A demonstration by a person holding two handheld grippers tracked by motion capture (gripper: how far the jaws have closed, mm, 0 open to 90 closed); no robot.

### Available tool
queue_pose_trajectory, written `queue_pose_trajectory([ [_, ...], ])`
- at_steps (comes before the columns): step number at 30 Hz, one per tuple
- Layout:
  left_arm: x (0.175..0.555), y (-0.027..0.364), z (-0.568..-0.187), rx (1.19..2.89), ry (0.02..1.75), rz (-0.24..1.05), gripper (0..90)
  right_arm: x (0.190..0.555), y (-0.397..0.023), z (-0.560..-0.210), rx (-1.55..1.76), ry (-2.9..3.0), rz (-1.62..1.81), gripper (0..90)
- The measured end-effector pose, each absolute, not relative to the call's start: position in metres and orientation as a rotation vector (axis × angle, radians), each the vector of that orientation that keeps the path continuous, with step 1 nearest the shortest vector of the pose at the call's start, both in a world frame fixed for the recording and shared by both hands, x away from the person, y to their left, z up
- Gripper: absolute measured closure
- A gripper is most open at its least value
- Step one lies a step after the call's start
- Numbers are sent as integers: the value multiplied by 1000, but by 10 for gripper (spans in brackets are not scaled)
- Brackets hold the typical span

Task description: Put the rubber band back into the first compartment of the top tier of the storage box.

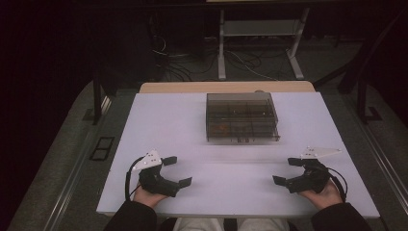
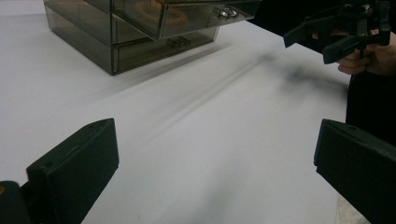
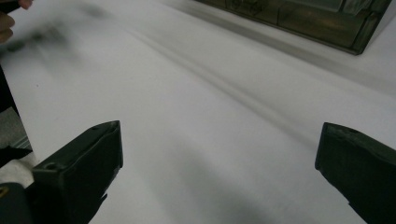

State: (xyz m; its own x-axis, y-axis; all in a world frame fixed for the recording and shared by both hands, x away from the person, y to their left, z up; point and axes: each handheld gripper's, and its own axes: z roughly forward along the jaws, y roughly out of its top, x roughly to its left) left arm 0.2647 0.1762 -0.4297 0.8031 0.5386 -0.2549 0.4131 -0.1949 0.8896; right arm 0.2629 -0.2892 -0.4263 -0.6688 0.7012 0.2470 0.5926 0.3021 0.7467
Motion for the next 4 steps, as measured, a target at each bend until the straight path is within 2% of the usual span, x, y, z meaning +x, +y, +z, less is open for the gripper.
queue_pose_trajectory([
  [4,265,176,-430,1823,729,131,0,262,-288,-428,1207,2430,1301,1],
])
